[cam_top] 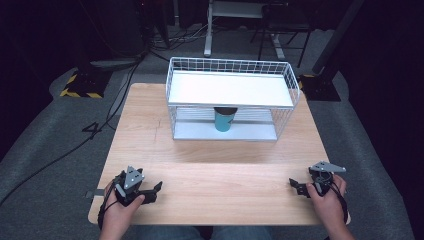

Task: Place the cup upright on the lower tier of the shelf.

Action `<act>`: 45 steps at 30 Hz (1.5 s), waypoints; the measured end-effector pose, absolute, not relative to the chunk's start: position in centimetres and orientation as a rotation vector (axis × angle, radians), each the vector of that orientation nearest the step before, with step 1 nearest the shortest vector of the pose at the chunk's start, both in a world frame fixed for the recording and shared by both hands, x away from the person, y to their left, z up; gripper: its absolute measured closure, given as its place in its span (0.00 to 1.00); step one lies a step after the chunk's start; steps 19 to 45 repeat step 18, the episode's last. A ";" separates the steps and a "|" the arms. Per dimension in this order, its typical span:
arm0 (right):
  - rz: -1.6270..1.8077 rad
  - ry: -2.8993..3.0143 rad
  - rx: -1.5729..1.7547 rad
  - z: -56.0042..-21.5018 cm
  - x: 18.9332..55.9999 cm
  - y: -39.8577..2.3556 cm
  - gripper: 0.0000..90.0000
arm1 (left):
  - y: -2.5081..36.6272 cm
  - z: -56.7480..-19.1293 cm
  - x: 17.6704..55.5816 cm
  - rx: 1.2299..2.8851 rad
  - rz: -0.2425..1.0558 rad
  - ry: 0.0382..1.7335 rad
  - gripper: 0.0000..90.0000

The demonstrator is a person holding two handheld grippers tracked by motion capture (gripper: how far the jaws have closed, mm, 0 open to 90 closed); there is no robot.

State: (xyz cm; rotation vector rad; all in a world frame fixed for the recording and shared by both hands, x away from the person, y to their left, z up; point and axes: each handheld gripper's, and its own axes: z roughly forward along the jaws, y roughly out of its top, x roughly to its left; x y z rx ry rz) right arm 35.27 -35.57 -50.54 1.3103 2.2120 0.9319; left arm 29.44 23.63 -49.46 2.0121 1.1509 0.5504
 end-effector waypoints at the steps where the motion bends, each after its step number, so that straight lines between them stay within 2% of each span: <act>1: 0.932 2.212 1.310 -50.5 35.3 -35.6 0.05 | 23.7 -49.7 29.5 2.019 0.548 1.158 0.17; 8: 0.932 2.212 1.311 -50.5 35.3 -35.6 0.05 | 23.8 -50.4 29.7 2.111 0.512 1.190 0.17; 11: 0.932 2.212 1.310 -50.5 35.3 -35.6 0.05 | 23.8 -50.4 29.8 2.101 0.463 1.225 0.16; 45: 0.932 2.213 1.311 -50.5 35.3 -35.6 0.05 | 23.9 -50.5 29.9 2.104 0.457 1.217 0.15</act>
